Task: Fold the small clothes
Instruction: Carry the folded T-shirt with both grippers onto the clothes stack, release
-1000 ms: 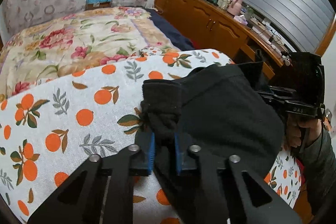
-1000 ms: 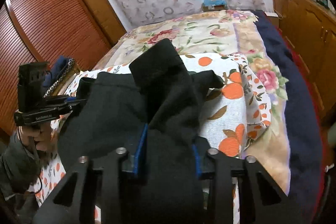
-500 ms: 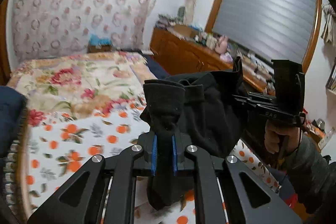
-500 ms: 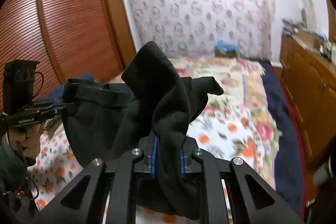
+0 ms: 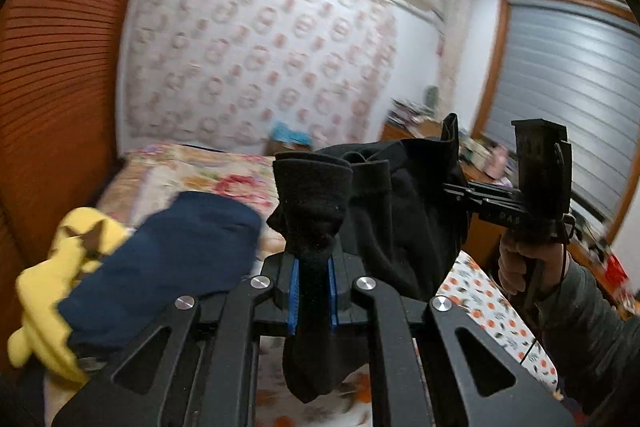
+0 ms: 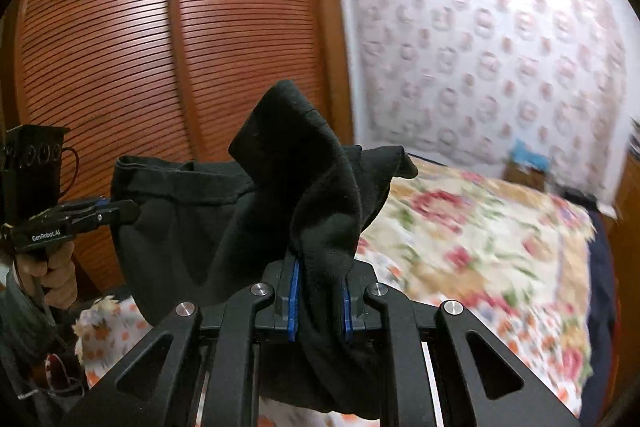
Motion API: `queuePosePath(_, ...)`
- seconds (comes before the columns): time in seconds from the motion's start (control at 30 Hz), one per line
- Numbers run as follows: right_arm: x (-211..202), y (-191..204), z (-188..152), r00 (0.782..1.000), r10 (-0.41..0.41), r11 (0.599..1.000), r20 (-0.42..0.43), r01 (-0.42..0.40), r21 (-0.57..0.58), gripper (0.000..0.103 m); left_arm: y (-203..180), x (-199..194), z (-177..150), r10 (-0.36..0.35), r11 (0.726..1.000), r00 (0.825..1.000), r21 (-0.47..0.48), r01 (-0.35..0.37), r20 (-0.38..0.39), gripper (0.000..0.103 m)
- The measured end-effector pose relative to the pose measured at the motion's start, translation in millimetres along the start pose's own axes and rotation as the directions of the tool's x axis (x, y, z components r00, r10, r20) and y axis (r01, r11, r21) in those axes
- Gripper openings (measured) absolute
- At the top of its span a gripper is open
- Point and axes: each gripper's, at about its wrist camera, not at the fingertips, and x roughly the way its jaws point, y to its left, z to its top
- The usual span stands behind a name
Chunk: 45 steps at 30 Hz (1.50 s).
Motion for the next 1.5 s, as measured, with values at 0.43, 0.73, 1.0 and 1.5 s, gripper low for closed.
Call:
queuePosePath(0.43, 190.3, 11.6, 75.4, 0.982, 0.105, 0.976, -0.159, -0.132, -0.171, 0.014, 116.5, -6.8, -40.6, 0.193, 0.962, 0.981, -0.193, -0.195, -0.03, 0.012)
queuePosePath(0.73, 256.7, -1.2, 88.0, 0.977, 0.043, 0.989, -0.21, -0.072, -0.128, 0.035, 144.0, 4.6, -59.7, 0.253, 0.941, 0.962, -0.204, -0.269, -0.101, 0.012)
queuePosePath(1.0, 191.7, 17.1, 85.4, 0.996, 0.006, 0.993, -0.088, -0.016, -0.118, 0.058, 143.6, 5.3, -58.7, 0.296, 0.933, 0.948, -0.176, -0.313, -0.116, 0.027)
queuePosePath(1.5, 247.5, 36.6, 53.7, 0.981, 0.013, 0.997, -0.191, -0.028, -0.077, 0.065, 124.7, -22.2, -51.6, 0.404, 0.911, 0.913, -0.061, -0.407, -0.05, 0.103)
